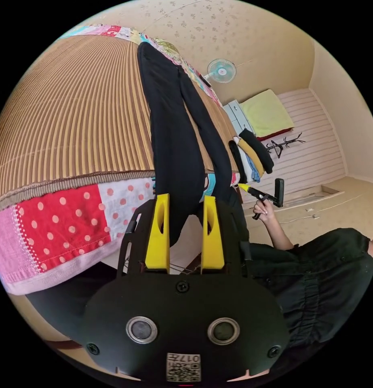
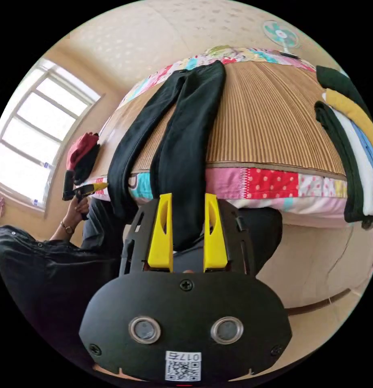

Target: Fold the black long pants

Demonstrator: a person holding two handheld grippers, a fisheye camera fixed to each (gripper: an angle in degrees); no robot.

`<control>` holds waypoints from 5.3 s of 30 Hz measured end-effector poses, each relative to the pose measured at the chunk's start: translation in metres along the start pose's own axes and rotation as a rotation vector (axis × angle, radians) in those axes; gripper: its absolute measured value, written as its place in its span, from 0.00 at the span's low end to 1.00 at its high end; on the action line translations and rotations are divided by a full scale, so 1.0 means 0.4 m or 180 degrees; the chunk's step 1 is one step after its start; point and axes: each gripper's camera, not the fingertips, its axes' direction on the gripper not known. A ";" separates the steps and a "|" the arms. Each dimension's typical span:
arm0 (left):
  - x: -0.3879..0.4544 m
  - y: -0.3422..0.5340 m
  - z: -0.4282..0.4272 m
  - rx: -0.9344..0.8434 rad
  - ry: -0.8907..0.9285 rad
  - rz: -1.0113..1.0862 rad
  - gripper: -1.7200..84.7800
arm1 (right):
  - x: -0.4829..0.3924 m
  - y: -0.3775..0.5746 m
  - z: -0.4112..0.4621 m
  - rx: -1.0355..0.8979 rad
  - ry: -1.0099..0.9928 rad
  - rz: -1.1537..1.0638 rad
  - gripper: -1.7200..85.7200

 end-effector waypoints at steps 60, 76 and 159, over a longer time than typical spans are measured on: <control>0.105 -0.258 0.033 -0.0378 0.0232 0.0330 0.07 | -0.071 0.076 -0.281 -0.0937 -0.2793 -0.1473 0.05; 0.025 -0.252 0.075 -0.0518 0.0521 0.0149 0.07 | 0.608 -0.727 -0.098 0.0941 -0.2179 0.1591 0.19; -0.149 -0.032 -0.206 0.0136 0.0018 -0.0808 0.10 | 0.190 -0.792 0.042 0.0715 -0.1237 0.0744 0.12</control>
